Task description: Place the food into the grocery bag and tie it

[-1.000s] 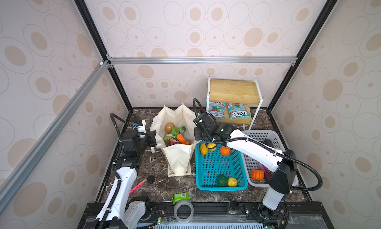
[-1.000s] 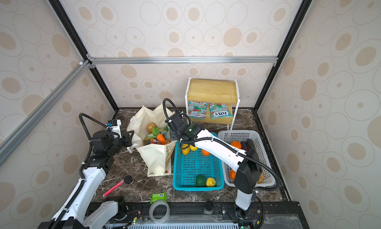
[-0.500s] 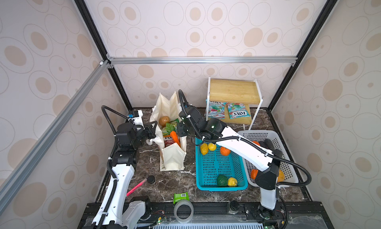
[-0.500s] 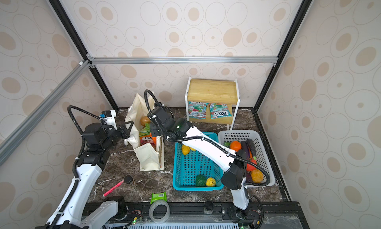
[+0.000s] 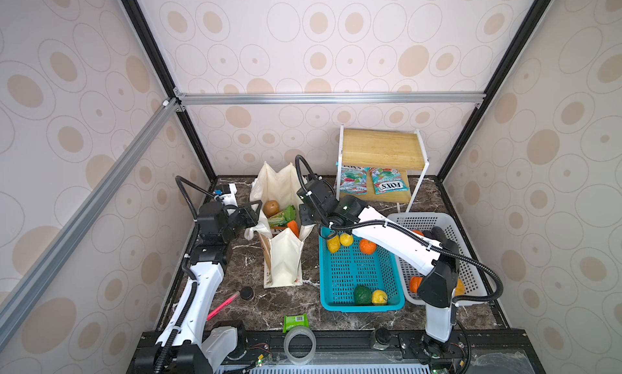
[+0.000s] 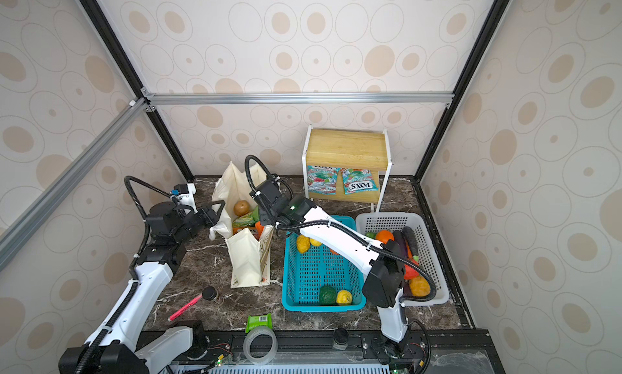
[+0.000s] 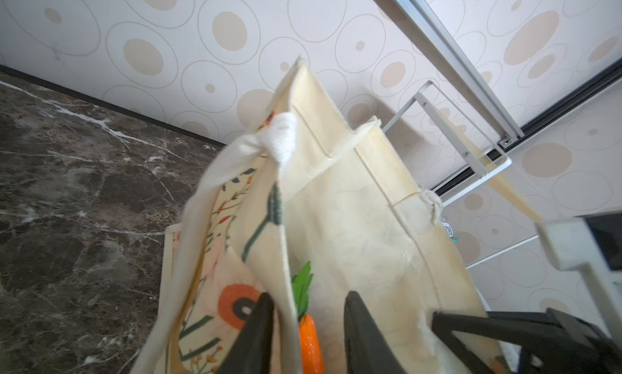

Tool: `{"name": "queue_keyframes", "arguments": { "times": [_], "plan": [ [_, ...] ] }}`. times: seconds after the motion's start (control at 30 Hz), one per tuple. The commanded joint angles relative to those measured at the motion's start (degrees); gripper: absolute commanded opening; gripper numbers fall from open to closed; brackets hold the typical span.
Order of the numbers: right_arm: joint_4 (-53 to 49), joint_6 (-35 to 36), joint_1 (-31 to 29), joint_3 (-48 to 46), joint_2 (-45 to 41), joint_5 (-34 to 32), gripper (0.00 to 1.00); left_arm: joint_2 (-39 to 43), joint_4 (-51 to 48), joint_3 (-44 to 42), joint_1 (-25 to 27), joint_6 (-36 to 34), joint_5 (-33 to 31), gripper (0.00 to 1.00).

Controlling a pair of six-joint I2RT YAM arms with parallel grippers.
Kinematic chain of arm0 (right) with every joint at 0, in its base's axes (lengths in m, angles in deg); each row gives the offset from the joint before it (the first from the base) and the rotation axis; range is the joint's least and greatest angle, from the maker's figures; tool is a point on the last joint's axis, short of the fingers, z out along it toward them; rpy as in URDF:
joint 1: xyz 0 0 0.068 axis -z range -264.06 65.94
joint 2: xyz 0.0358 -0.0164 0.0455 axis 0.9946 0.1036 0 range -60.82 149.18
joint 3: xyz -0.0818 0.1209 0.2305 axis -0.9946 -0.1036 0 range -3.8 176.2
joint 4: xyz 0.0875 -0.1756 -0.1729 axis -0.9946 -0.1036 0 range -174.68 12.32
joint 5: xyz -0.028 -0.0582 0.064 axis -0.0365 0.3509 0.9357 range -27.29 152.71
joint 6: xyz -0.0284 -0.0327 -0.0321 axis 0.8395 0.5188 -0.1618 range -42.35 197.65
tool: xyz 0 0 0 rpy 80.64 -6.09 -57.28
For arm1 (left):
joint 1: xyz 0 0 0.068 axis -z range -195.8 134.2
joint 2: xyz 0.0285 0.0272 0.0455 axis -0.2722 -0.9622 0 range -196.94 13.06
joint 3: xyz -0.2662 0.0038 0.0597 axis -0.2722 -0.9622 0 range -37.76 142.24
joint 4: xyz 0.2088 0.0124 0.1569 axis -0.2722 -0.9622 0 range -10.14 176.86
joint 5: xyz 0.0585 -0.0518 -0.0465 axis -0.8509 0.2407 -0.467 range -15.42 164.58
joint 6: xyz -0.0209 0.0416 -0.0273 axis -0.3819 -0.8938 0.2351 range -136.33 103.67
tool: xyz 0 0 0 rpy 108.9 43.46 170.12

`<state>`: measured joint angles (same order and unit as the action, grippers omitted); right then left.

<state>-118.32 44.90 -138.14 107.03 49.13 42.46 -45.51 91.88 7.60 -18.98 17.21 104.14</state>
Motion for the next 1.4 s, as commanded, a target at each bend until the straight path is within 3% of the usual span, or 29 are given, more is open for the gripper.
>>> {"name": "queue_keyframes", "arguments": {
  "times": [0.0, 0.03, 0.07, 0.1, 0.3, 0.47, 0.67, 0.83, 0.9, 1.03, 1.13, 1.2, 1.27, 1.3, 1.37],
  "plan": [
    [0.28, -1.43, 0.45, -1.87, -3.02, -1.67, 0.0, 2.66, 2.81, 4.7, 0.12, 1.91, -2.29, 0.59],
    [0.44, -1.41, 0.38, -2.21, -3.45, -1.79, 0.0, 3.32, 1.83, 5.71, 0.04, 2.26, -4.36, 0.65],
    [0.84, -1.33, 0.41, -2.65, -3.94, -1.78, 0.0, 4.06, 0.96, 6.93, 0.02, 2.69, -5.46, 0.78],
    [1.25, -1.3, 0.41, -3.25, -4.43, -1.81, 0.0, 5.12, 0.15, 7.71, -0.05, 3.26, -6.26, 0.98],
    [1.68, -1.49, 0.64, -4.99, -5.18, -1.68, 0.0, 12.69, -3.37, 7.8, -0.23, 13.48, -13.03, 0.99],
    [2.03, -1.48, 0.68, -5.95, -5.64, -1.9, 0.0, 15.91, -19.67, 8.29, -0.4, 34.44, -23.17, 0.99],
    [2.32, -1.69, 0.65, -6.44, -6.03, -0.78, 0.0, 19.51, -22.97, 0.7, -0.44, 55.41, -20.27, 0.99],
    [3.1, -1.67, 0.77, -7.83, -6.98, -1.18, 0.0, 23.75, -26.6, -4.19, -0.5, 63.92, -23.05, 0.99],
    [2.96, -1.48, 0.79, -7.88, -6.94, -1.4, 0.0, 24.88, -23.82, -7.51, -0.45, 67.25, -21.46, 0.99],
    [3.17, -1.76, 0.77, -7.9, -6.95, -1.46, 0.0, 23.75, -9.24, -15.27, -0.42, 72.98, -14.72, 0.99],
    [3.47, -2.03, 0.77, -7.89, -6.94, -1.02, 0.0, 21.74, -3.12, -15.96, -0.34, 71.55, -15.63, 0.99],
    [3.4, -2.12, 0.74, -7.99, -6.96, -0.81, 0.0, 20.82, 1.67, -16.91, -0.34, 72.34, -15.92, 0.93],
    [3.43, -2.23, 0.76, -8.07, -6.98, -0.68, 0.0, 20.17, 7.39, -18.74, -0.34, 73.82, -16.02, 0.77],
    [3.33, -2.23, 0.8, -8.04, -6.99, -0.8, 0.0, 20.01, 9.38, -19.52, -0.34, 74.44, -15.83, 0.63],
    [3.09, -2.13, 0.8, -8.04, -7.21, -1.01, 0.0, 20.33, 15.1, -21.83, -0.32, 74.03, -16.66, 0.1]
  ]
}}
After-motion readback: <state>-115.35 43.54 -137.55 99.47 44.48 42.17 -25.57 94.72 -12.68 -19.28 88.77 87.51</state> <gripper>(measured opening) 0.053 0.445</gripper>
